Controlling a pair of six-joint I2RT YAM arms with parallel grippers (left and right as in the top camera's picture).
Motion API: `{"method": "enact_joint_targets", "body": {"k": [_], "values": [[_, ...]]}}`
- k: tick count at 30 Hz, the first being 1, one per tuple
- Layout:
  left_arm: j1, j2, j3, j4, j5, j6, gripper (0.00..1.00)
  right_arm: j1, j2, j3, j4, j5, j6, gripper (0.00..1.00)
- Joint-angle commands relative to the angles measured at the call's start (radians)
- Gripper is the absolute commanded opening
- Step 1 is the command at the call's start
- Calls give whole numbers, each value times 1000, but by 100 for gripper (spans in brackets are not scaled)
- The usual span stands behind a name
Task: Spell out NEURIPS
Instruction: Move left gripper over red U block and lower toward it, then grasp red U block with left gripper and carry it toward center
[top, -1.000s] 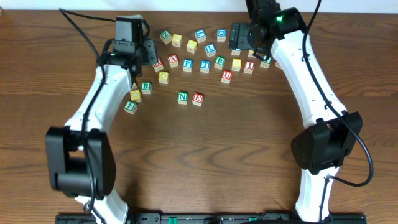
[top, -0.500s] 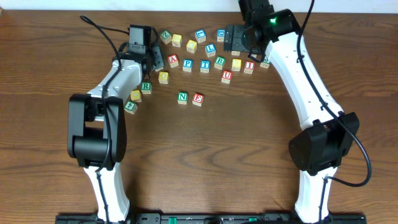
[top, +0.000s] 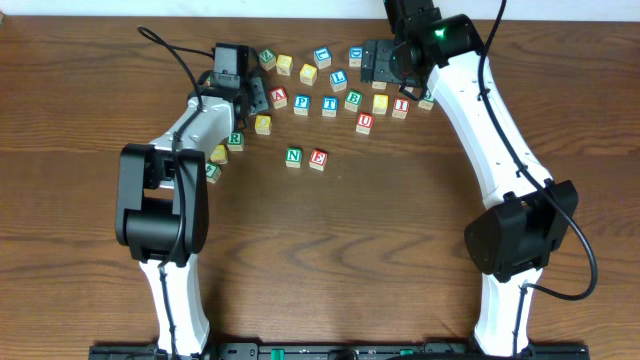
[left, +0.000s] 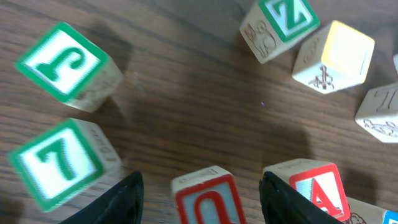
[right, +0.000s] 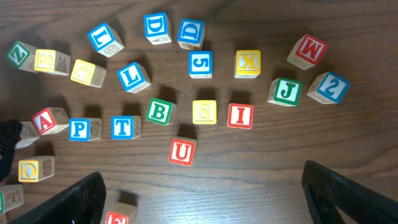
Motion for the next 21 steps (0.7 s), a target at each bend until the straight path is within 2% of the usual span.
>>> {"method": "enact_joint_targets", "body": {"k": [1, 5, 11, 21], "values": [[-7, 12, 26, 11, -24, -2, 59, 5, 10, -8, -3, 20, 11, 96], [-7, 12, 26, 6, -86, -2, 58, 5, 10, -8, -5, 20, 11, 95], [-10, 12, 24, 7, -88, -2, 53, 5, 10, -8, -4, 20, 11, 96], [-14, 32, 14, 10, -88, -8, 53, 5, 10, -8, -4, 20, 10, 96]]}}
